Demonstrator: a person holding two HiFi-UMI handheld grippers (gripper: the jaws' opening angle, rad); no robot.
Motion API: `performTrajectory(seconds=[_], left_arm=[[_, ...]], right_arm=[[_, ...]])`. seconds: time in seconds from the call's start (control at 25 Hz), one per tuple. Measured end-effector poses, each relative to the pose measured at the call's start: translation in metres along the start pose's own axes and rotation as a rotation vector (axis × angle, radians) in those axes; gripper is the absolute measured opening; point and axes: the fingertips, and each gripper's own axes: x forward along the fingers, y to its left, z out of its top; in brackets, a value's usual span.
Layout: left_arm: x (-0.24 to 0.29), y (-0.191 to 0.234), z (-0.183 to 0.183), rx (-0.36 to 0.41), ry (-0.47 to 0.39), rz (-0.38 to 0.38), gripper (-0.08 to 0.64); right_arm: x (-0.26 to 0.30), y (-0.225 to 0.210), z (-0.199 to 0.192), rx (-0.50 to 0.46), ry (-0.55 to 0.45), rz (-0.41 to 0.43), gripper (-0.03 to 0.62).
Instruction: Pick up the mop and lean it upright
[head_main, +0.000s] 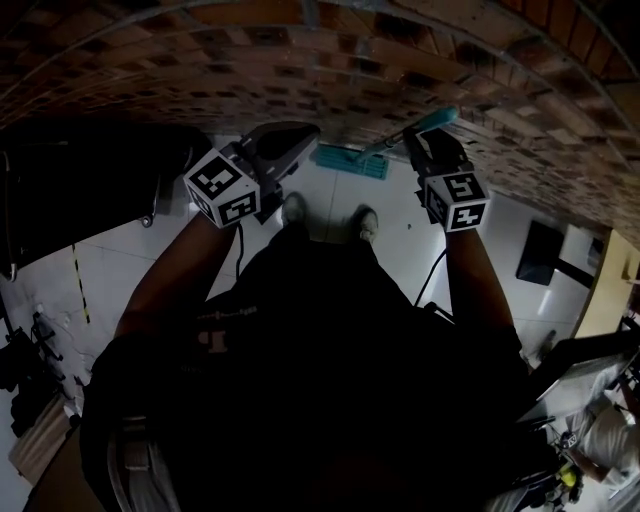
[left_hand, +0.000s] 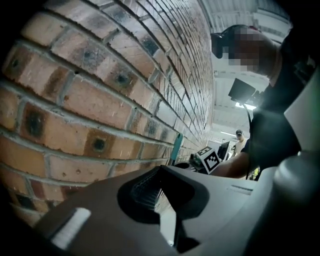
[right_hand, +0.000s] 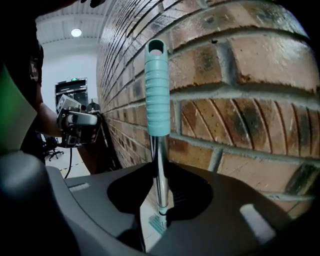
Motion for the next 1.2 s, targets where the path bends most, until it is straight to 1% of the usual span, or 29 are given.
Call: performTrajectory(seconds=[0.12,0.32,0.44,0.6,0.84,1.08,1.2], left_arm=[[-0.002,-0.008,0.018,0.023,-0.016,-0.004,-0.006],[-0.004,-0.027,0.050,0.067,-0.047,-0.036,-0.006],[-0.005,-0.036,0.075,0.082,-0.074,-0.048,-0.006],[-0.012,-0.053,0.108,0.102,-0.101,-0.060,-0.006],[-0.021,-0.077,0.157,0.140,-0.138,-0.092,-0.006],[-0.030,-0.104,0.221,0.222,-0.196,-0.133,-0.006],[-0.035,-0.117,0.248,0.258,-0.214,-0.140,-0.006]], right_arm=[[-0.015,0.003,0.020,-0.012,0.001,0.004,0.107],[-0.048,0.012,0.066,-0.038,-0.023,0.024,0.107],[-0.069,0.012,0.091,-0.050,-0.022,0.034,0.107],[-0.098,0.024,0.126,-0.060,-0.018,0.061,0.107],[-0.140,0.039,0.194,-0.108,-0.077,0.099,0.107],[-0.181,0.048,0.277,-0.139,-0.190,0.155,0.104],[-0.198,0.054,0.310,-0.159,-0.223,0.179,0.104]])
